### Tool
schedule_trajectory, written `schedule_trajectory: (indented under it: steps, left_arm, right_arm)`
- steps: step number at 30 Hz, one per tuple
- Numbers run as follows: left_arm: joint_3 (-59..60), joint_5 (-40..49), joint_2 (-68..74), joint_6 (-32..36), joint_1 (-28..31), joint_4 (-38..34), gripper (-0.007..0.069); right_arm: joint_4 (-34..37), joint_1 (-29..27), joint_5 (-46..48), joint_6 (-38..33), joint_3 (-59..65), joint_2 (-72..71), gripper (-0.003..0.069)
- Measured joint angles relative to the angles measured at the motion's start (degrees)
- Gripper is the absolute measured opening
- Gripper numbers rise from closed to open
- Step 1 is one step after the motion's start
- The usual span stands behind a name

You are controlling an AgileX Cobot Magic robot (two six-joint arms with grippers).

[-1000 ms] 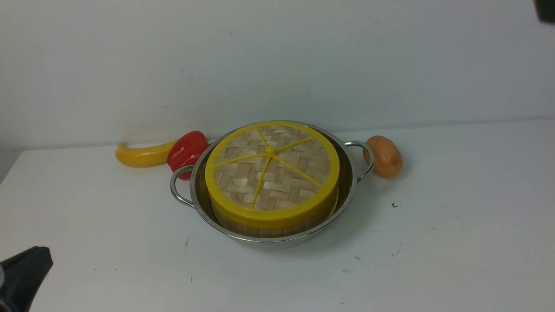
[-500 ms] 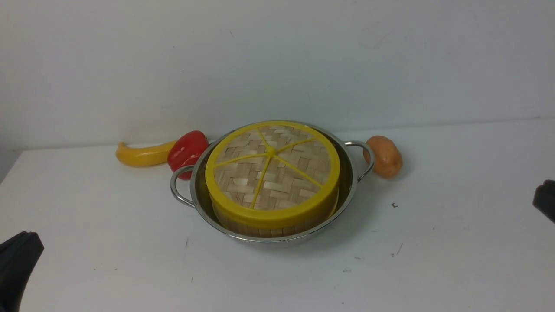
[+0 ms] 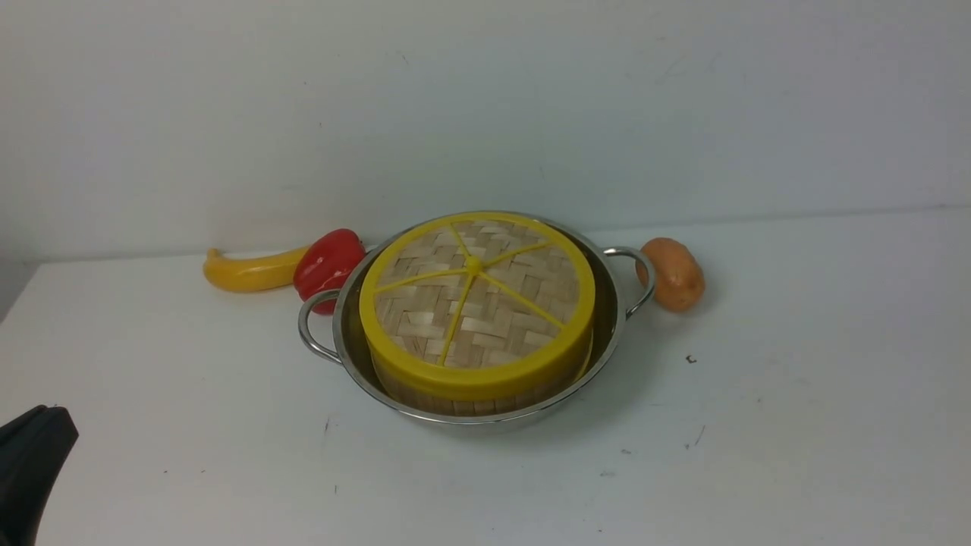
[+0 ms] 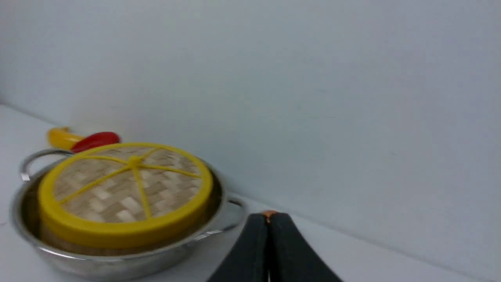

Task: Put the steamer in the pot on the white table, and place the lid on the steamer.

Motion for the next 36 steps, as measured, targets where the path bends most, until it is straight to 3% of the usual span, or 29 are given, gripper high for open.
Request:
schedule_trajectory:
  steps: [1,5,11,30,36]
  left_arm:
    - [0.0,0.0,0.0,0.0,0.0,0.0,0.0021]
    - [0.0,0.0,0.0,0.0,0.0,0.0,0.0031]
    - [0.0,0.0,0.0,0.0,0.0,0.0,0.0031]
    - [0.0,0.0,-0.2,0.5,0.0,0.0,0.0031]
    - [0.8,2.4,-8.6,4.9,8.1,4.5,0.0031]
  right_arm:
    - [-0.1,-6.0,0.4,1.0,4.7,-4.1,0.0035]
    - [-0.1,-13.7,-0.3,2.3,14.1,-12.3,0.0046]
    - [0.7,-20.0,-1.0,3.9,19.9,-20.5,0.0059]
    - [1.2,-20.9,1.5,4.3,19.9,-21.5,0.0096]
    - [1.2,-20.9,1.5,4.3,19.9,-21.5,0.0109]
